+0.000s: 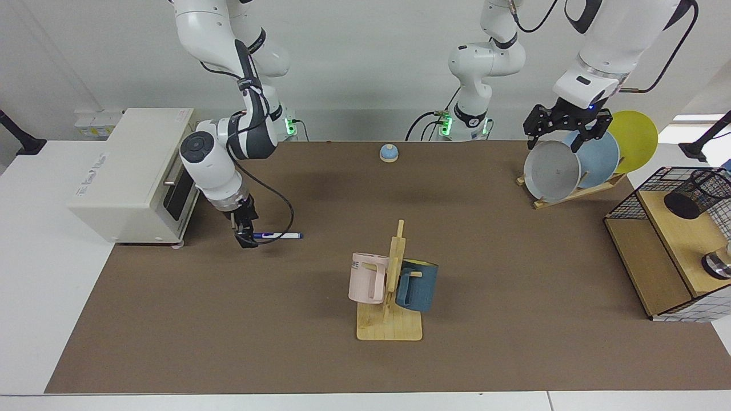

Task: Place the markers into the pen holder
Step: 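Reach the right gripper down and grasp the blue-capped marker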

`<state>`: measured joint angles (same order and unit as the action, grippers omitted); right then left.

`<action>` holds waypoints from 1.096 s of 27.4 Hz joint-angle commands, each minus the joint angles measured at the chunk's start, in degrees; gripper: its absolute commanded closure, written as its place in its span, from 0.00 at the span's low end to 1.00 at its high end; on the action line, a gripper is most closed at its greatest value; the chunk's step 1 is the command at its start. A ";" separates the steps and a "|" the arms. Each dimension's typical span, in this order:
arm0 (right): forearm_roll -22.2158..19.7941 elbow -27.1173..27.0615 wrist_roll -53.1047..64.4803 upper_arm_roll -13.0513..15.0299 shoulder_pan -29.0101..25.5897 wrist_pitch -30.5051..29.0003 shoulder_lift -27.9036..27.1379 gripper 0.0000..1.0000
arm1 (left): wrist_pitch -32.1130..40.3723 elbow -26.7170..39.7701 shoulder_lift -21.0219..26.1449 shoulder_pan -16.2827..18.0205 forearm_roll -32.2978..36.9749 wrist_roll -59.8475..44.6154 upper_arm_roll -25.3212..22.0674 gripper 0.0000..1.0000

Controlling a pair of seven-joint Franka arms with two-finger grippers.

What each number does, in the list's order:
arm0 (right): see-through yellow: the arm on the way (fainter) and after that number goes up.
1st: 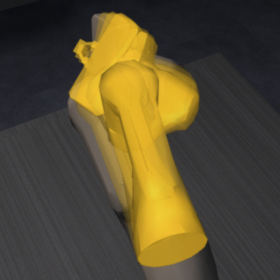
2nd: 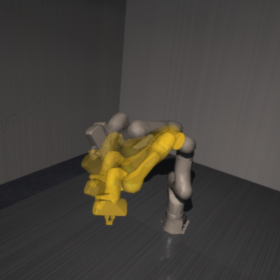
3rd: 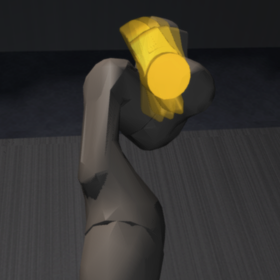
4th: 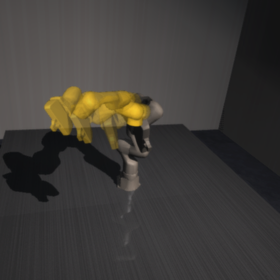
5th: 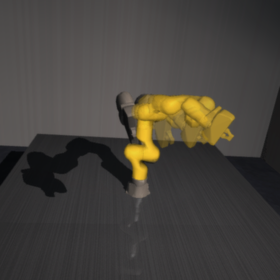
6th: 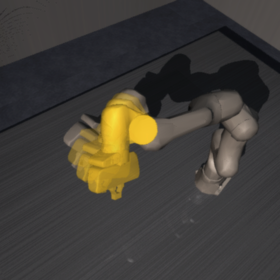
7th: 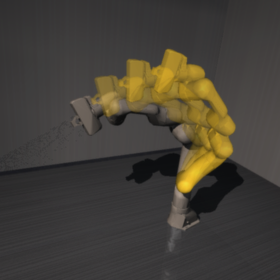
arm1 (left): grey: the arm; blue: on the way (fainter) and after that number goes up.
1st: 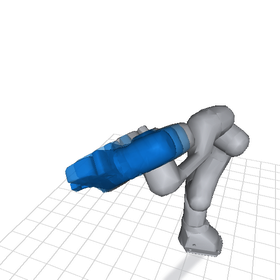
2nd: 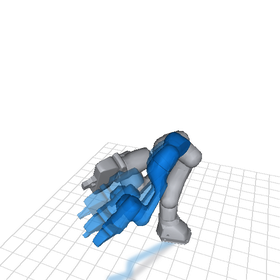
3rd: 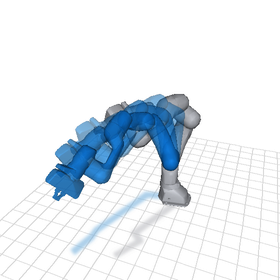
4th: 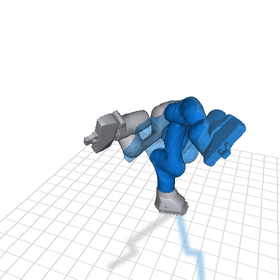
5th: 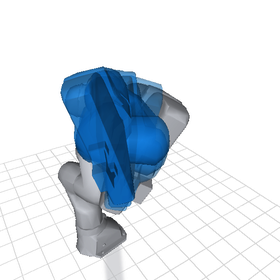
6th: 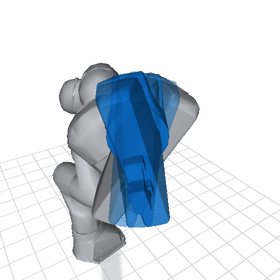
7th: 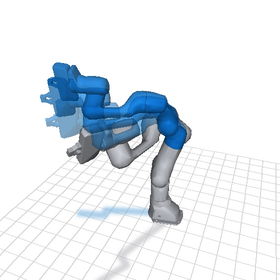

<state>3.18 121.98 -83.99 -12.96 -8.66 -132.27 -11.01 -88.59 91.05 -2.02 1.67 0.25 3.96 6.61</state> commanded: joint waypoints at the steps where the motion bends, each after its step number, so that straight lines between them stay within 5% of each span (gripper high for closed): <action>1: 0.43 2.30 -1.79 -0.75 -0.04 -3.26 -0.76 0.00 | 1.32 -1.22 0.44 -0.79 -0.61 -0.19 -0.55 0.00; 11: 0.43 3.97 -1.71 -0.84 0.75 -5.02 -0.94 0.03 | 1.32 -1.22 0.44 -0.88 -0.61 -0.27 -0.55 0.00; 14: 0.43 3.97 -1.62 -0.84 1.01 -5.02 -0.94 0.19 | 1.32 -1.22 0.44 -0.88 -0.61 -0.27 -0.55 0.00; 19: 0.43 3.97 -1.62 -0.84 1.19 -5.02 -0.94 0.64 | 1.32 -1.22 0.44 -0.88 -0.61 -0.36 -0.46 0.00; 24: 0.43 3.97 -1.62 -0.84 1.19 -5.02 -0.94 0.93 | 1.32 -1.22 0.44 -0.88 -0.61 -0.36 -0.46 0.00; 30: 0.51 3.80 -1.71 -0.84 1.10 -4.93 -0.94 1.00 | 1.32 -1.22 0.44 -0.88 -0.61 -0.62 -0.46 0.00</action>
<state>3.24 125.01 -84.27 -13.64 -7.63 -135.41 -12.17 -88.53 91.05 -2.02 1.65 0.23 3.96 6.71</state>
